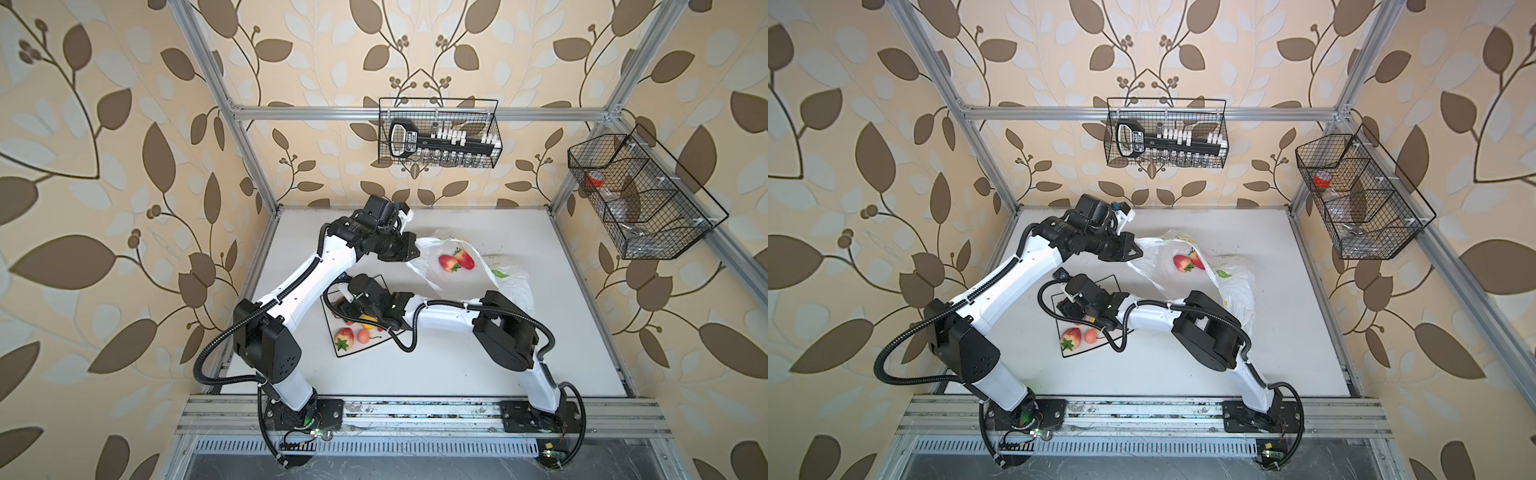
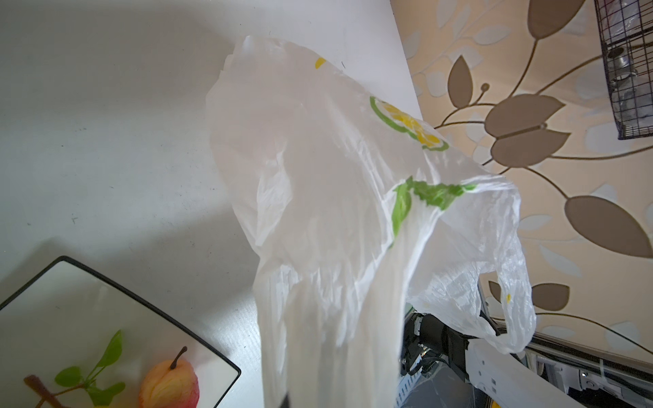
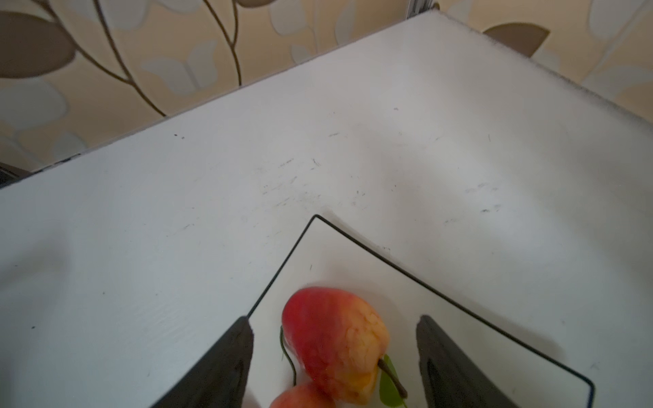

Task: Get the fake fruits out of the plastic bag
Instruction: 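Open the right gripper to release the pear-shaped fruit onto the plate, then move the open right gripper back into the bag above the strawberries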

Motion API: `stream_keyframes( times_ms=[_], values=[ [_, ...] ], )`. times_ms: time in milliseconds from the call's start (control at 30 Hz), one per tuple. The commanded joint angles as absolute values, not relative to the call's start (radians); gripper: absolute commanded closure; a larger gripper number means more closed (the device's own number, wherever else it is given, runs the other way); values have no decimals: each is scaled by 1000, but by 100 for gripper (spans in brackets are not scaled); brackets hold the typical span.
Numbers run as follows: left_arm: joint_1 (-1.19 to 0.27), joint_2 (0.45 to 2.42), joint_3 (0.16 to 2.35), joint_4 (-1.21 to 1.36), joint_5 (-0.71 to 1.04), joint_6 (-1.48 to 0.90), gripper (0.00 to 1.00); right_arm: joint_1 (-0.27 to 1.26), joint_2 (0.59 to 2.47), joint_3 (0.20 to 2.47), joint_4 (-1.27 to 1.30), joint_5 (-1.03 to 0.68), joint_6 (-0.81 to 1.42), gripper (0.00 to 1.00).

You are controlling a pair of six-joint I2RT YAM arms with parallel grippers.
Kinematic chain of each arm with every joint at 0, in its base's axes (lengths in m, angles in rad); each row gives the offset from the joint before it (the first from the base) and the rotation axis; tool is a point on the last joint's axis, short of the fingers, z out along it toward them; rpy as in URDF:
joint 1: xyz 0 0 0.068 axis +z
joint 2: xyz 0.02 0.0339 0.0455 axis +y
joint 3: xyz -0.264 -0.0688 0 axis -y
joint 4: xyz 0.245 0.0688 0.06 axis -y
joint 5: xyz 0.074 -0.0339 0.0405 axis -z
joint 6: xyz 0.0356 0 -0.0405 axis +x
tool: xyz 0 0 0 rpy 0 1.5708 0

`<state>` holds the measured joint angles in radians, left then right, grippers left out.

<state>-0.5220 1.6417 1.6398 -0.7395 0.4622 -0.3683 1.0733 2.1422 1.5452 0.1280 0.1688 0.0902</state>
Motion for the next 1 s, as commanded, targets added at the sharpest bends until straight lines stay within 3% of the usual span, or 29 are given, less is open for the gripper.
stream_keyframes(
  times_ms=[0, 500, 733, 967],
  values=[
    [-510, 1596, 1685, -736, 479, -359, 100, 1095, 2070, 1493, 205, 192, 37, 26],
    [-509, 1588, 1688, -738, 472, -346, 100, 1164, 1638, 1041, 335, 181, 34, 30],
    [-509, 1588, 1662, -712, 468, -355, 100, 1215, 1379, 881, 226, 239, 110, 34],
    [-509, 1588, 1633, -686, 466, -367, 100, 1215, 1079, 816, -13, 456, 264, 42]
  ],
)
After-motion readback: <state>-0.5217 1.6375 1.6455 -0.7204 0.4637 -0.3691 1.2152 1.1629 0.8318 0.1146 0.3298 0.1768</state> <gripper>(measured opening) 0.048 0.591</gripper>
